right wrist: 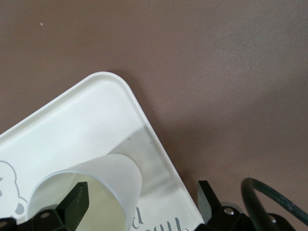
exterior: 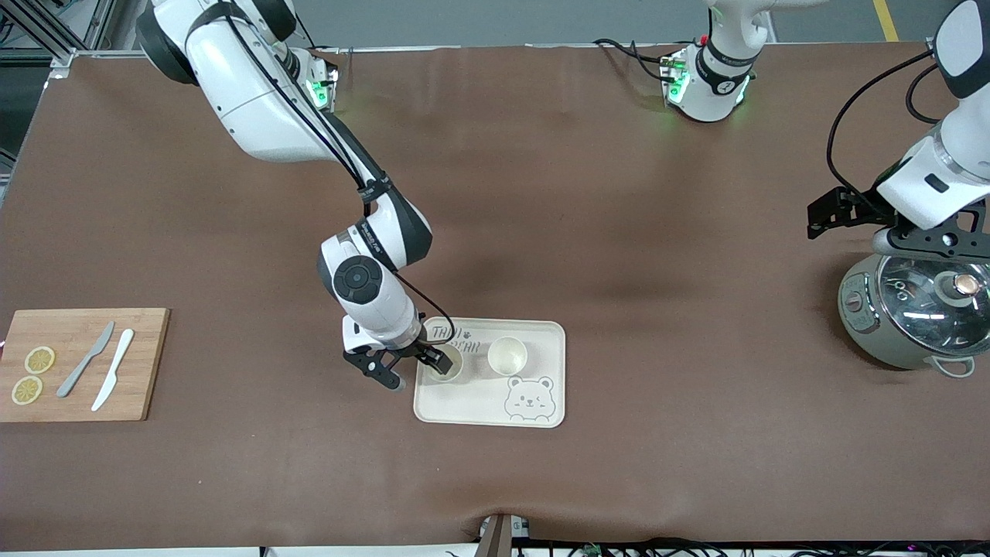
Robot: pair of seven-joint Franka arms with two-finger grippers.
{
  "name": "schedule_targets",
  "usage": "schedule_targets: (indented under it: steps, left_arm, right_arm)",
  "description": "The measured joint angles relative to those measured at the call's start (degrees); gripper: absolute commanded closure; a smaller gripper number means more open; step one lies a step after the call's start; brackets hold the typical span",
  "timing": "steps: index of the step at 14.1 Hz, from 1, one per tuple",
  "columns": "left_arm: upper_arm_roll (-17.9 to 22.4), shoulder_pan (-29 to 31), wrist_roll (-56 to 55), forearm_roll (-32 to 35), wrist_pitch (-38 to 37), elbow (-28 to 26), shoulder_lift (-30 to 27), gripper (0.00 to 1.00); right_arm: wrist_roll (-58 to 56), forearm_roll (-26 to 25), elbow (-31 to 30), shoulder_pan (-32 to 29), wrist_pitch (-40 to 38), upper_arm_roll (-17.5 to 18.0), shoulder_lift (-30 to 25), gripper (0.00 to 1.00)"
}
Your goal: Place white IKEA cup upright on tray with both arms
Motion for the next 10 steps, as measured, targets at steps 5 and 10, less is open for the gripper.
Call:
schedule_targets:
  steps: [5,10]
  left_arm:
    - [0.0,0.0,0.0,0.0,0.0,-0.4,0.0,0.00]
    - [0.0,0.1,0.0,0.0,0.0,-0.6,0.0,0.00]
  right_arm:
    - [0.9,0.0,2.1,0.1,-3.6,0.4,-1.1,0.00]
    - [0.6,0.9,3.9,-0.5,-19.9,1.5,-11.3,0.00]
